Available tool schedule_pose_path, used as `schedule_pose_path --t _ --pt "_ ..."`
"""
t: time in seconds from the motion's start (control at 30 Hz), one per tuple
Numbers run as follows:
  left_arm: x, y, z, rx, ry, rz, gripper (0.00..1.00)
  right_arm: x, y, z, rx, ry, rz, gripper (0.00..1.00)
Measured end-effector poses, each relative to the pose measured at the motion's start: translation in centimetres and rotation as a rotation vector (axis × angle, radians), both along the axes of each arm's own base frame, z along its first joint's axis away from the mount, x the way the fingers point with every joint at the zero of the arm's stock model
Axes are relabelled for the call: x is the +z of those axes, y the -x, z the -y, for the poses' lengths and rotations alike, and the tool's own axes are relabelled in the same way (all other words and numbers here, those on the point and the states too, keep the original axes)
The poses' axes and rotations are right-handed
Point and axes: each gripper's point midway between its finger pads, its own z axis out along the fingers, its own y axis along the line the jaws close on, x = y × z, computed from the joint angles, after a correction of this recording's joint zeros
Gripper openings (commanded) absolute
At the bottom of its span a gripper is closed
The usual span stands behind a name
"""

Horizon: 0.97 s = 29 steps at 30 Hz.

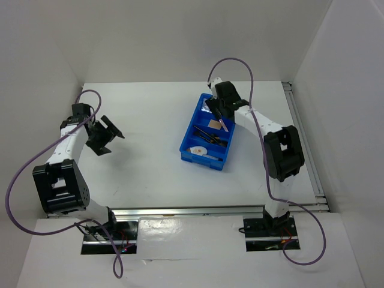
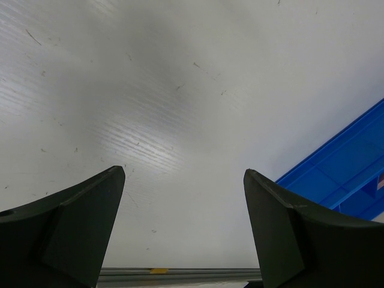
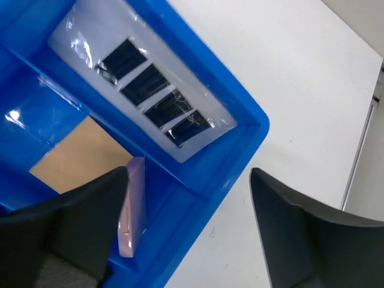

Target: Organize the makeup

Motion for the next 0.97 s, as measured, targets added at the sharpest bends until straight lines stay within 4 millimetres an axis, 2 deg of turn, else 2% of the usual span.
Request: schedule_pose_path --t 0.1,0.23,0.37,0.47,0.53,0.63,0.7,0.8,0.87,0.97 --pt "0.0 0.0 0.2 -0.006 0.000 0.001 0.94 1.6 -0.6 0.2 -0.030 -0.025 0.023 0.99" --pt "0.4 0.0 0.7 -0.027 -0.006 0.013 0.94 6.2 -2.0 0.8 -0.105 -0.118 0.074 0.99" --pt "1.8 0.1 1.5 -0.075 -0.027 0.063 0.94 11.0 -2.7 3.1 -0.243 -0.263 0.118 0.99" --pt "3.3 0.2 2.2 -0.113 -0.045 0.114 0.94 12.3 -1.7 5.4 -0.371 -0.371 0.080 0.99" --pt "4.2 0.3 2.7 -0.136 -0.054 0.146 0.94 12.1 -0.5 6.8 -0.461 -0.435 0.043 0.99" --pt "5.6 0.6 3.3 -0.170 -0.073 0.196 0.94 10.8 2.1 8.4 -0.581 -0.493 -0.025 0.99" --pt "6.5 0.8 3.7 -0.183 -0.080 0.226 0.94 9.5 4.6 8.6 -0.630 -0.509 -0.083 0.99" --pt "8.0 1.3 4.2 -0.197 -0.090 0.274 0.94 8.7 8.3 8.6 -0.667 -0.529 -0.139 0.99" --pt "9.0 1.6 4.4 -0.201 -0.098 0.309 0.94 9.1 10.5 8.9 -0.680 -0.543 -0.139 0.99" --pt "10.4 2.4 4.8 -0.208 -0.106 0.366 0.94 10.9 13.3 9.5 -0.681 -0.575 -0.093 0.99"
